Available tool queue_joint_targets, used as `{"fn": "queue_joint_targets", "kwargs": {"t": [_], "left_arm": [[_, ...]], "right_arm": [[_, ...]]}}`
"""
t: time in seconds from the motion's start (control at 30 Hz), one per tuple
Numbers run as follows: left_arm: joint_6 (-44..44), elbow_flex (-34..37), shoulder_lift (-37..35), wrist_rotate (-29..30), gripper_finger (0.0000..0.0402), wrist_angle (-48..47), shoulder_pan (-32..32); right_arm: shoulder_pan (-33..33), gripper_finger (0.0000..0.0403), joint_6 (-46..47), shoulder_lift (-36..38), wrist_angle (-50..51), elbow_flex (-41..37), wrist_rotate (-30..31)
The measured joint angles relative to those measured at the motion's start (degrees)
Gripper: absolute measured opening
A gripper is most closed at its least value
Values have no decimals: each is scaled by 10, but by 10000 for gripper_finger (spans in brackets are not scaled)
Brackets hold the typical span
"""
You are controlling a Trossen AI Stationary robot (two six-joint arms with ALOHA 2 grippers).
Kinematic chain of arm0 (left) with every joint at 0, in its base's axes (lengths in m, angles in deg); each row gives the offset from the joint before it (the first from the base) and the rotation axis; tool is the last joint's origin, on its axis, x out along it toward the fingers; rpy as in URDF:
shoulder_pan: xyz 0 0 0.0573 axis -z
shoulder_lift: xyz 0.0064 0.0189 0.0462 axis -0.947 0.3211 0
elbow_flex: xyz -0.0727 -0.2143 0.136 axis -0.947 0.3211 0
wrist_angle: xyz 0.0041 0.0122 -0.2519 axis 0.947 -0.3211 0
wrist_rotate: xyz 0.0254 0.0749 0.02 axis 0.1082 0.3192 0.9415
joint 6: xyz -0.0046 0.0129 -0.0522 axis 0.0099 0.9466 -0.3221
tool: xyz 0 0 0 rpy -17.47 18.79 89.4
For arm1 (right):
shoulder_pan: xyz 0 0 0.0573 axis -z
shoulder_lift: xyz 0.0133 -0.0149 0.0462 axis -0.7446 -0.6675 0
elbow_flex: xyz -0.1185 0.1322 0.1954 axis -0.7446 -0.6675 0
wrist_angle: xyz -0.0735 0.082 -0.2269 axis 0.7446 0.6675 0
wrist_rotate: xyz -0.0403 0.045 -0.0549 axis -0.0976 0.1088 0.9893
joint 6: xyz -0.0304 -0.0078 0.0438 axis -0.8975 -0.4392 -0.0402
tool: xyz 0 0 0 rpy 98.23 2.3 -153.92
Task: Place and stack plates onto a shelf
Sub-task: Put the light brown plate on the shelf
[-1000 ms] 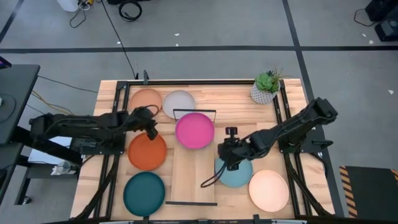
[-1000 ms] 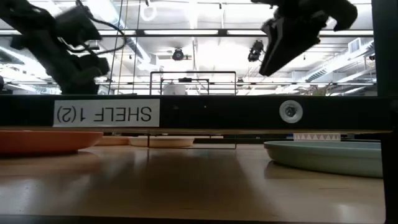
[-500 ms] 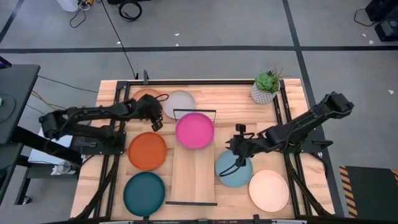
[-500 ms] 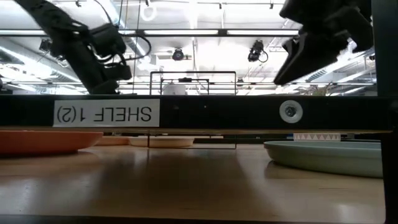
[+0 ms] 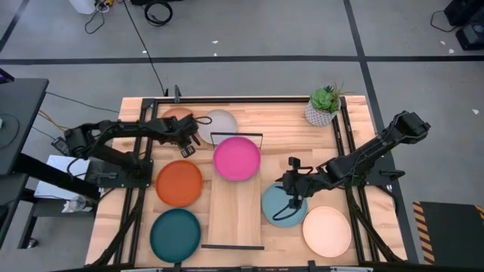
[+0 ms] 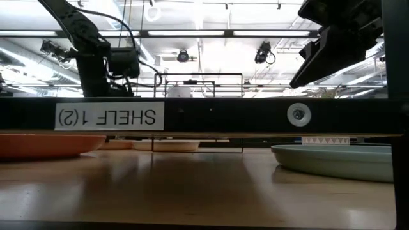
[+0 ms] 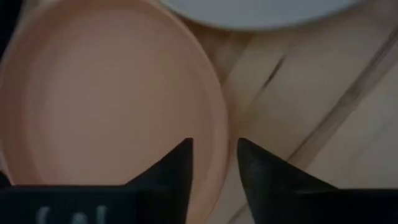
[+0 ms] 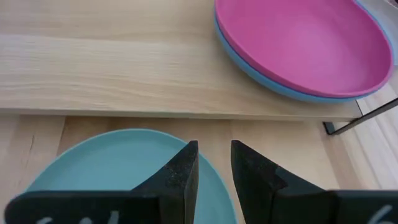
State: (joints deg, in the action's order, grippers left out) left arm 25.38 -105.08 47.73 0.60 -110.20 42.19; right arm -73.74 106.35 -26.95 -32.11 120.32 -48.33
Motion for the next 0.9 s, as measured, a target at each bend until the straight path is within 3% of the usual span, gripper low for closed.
{"fn": "queue_joint_targets", "kwargs": {"t": [0.13,0.23,0.33,0.53,0.7,0.9], "left_arm": [[6,0,23,-6,175,4,-17],[10,0,36,2,177,8,-31],[20,0,43,-2,148,3,-43],[40,-12,41,-17,19,-46,-45],[32,-60,5,-20,16,-119,-39],[29,-175,-77,-18,15,-219,-20]], "right_arm": [[-2,101,-1,0,-1,0,5],[-2,101,-14,0,-4,0,13],[-2,101,-28,0,-12,0,12],[-1,101,-42,0,-12,0,14],[3,101,-51,0,-12,0,16],[7,100,-51,0,-12,0,17]]}}
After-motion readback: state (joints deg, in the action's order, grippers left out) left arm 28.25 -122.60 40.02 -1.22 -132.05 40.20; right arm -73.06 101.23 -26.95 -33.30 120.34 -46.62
